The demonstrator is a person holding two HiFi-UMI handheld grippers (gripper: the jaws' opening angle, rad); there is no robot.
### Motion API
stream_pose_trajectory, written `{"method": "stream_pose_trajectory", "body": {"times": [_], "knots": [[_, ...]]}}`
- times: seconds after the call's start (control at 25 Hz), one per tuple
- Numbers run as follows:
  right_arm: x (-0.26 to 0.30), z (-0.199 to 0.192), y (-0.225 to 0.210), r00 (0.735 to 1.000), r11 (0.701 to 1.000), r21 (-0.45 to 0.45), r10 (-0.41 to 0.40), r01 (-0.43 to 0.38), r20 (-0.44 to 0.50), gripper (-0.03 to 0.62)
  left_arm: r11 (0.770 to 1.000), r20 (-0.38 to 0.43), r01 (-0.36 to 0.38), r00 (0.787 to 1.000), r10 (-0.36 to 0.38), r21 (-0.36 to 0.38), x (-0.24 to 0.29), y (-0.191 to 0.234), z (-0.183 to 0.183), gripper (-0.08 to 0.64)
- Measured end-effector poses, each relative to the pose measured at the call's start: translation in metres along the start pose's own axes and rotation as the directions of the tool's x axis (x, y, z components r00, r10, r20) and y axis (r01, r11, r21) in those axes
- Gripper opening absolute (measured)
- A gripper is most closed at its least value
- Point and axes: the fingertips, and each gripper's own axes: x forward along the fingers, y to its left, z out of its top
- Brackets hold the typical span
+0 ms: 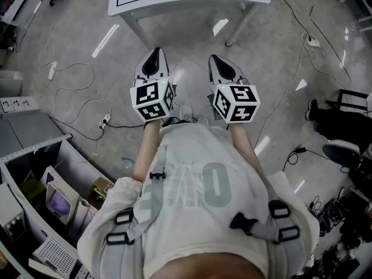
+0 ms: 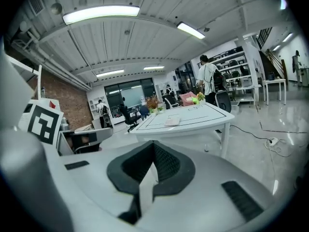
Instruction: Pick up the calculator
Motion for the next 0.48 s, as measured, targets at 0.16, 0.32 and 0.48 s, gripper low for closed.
{"method": "stream_pose_trajectory", "body": {"times": [0.16, 0.32, 0.48], "knots": [[0.001, 0.0, 0.003, 1.0, 1.0, -0.015, 0.011, -0.011, -0.002, 0.005, 1.0, -0.005, 0.013, 1.0, -0.013, -0.007, 0.002, -0.005, 0.0, 0.025], [0.004, -0.002, 0.007, 1.0, 0.999, -0.036, 0.026, -0.027, -0.012, 0.005, 1.0, -0.016, 0.023, 1.0, -0.023, -0.004, 0.002, -0.009, -0.004, 0.023], [0.009, -0.009, 0.016, 0.999, 0.998, -0.052, 0.046, -0.047, -0.029, 0.005, 1.0, -0.021, 0.025, 0.999, -0.025, -0.001, 0.003, -0.005, -0.008, 0.025]]}}
